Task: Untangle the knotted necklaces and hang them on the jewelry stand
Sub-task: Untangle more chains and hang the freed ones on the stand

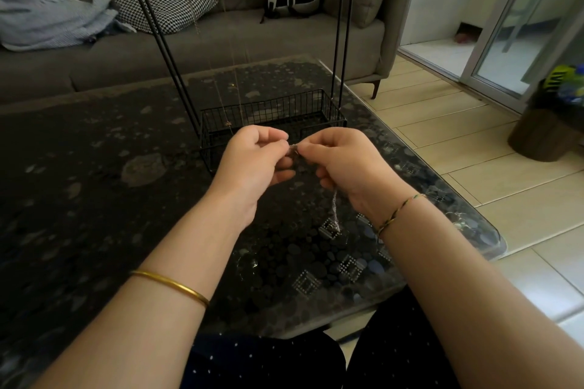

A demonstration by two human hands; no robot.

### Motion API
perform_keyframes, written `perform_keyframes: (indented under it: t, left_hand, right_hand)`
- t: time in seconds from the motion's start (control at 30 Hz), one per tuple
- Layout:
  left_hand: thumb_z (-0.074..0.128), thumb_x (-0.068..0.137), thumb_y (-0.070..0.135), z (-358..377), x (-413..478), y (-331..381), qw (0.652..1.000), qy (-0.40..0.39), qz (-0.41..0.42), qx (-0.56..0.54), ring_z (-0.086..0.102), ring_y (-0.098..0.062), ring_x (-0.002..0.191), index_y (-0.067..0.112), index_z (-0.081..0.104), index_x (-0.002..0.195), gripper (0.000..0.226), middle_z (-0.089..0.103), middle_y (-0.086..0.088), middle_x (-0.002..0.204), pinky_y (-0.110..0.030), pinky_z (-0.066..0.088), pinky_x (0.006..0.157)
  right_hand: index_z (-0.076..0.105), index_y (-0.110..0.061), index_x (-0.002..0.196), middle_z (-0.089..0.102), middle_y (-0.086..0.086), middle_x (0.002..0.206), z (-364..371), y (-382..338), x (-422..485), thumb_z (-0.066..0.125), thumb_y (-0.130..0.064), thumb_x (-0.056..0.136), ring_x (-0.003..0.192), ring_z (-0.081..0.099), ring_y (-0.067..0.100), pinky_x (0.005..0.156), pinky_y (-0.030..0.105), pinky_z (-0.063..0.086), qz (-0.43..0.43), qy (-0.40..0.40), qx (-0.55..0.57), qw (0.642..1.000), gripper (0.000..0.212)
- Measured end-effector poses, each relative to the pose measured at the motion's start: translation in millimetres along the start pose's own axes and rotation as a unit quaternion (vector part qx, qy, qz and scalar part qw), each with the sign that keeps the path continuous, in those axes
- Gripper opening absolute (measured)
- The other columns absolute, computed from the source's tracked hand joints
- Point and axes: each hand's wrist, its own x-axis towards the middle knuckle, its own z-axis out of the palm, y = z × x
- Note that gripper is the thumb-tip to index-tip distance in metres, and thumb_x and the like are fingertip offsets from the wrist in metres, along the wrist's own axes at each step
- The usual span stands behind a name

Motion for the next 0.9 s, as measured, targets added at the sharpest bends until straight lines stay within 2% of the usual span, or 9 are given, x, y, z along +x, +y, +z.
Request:
perform_keyframes:
  t: [0.17,0.4,0.53,0.67,0.8,0.9]
  left_hand:
    - [0.046,0.097,0.006,-1.3,-1.0,-1.7,0.998,-0.009,0.016,0.067,0.062,-0.013,0.079,0.016,0.062,0.096,0.019,0.063,-0.004,0.090,-0.028,0.057,0.071]
    - [0.059,0.093,0.012,-0.8,-5.0,-2.2,0.989,-0.028,0.069,0.131,0.067,-0.011,0.080,0.020,0.064,0.094,0.010,0.069,0.000,0.088,-0.022,0.056,0.069]
    - [0.062,0.089,0.012,-0.2,-4.7,-2.3,0.982,-0.009,0.106,0.156,0.067,-0.012,0.077,0.019,0.064,0.087,0.008,0.069,-0.001,0.083,-0.026,0.056,0.071]
    - [0.059,0.089,0.010,-0.1,-3.6,-2.1,0.978,0.008,0.120,0.168,0.066,-0.011,0.073,0.016,0.064,0.088,0.008,0.068,-0.001,0.080,-0.024,0.055,0.069]
    - [0.054,0.092,0.009,-0.1,-2.6,-2.3,0.984,0.020,0.101,0.144,0.062,-0.004,0.065,0.015,0.062,0.087,0.011,0.066,0.001,0.077,-0.011,0.048,0.054]
    - [0.054,0.093,0.011,0.2,-3.3,-1.7,0.990,0.018,0.077,0.120,0.062,-0.006,0.067,0.014,0.062,0.088,0.010,0.065,0.000,0.079,-0.014,0.051,0.056]
  right_hand:
    - [0.065,-0.009,0.085,0.059,0.001,0.073,-0.1,-0.7,1.3,0.054,-0.017,0.094,0.061,0.054,0.008,0.052,0.017,0.050,-0.005,0.006,0.029,1.000,0.016]
    - [0.067,-0.007,0.076,0.057,-0.001,0.064,-2.1,-1.7,-0.3,0.053,-0.021,0.095,0.052,0.050,0.006,0.047,0.013,0.044,-0.028,0.023,-0.013,0.999,0.027]
    - [0.069,-0.009,0.076,0.057,-0.001,0.063,-2.8,-2.9,-1.0,0.054,-0.023,0.094,0.050,0.044,0.005,0.051,0.017,0.040,-0.034,0.034,-0.041,0.998,0.027]
    - [0.070,-0.015,0.079,0.058,0.001,0.067,-2.9,-3.0,-1.3,0.055,-0.025,0.093,0.050,0.043,0.004,0.049,0.015,0.038,-0.040,0.032,-0.068,0.996,0.023]
    - [0.070,-0.015,0.089,0.059,-0.006,0.069,-3.5,-2.6,-0.8,0.062,-0.019,0.088,0.055,0.048,-0.001,0.045,0.007,0.038,-0.049,0.022,-0.046,0.998,0.009]
    - [0.070,-0.015,0.088,0.058,-0.009,0.069,-3.4,-3.1,-0.4,0.069,-0.016,0.082,0.059,0.049,-0.001,0.045,0.005,0.037,-0.052,0.018,-0.038,0.998,0.006]
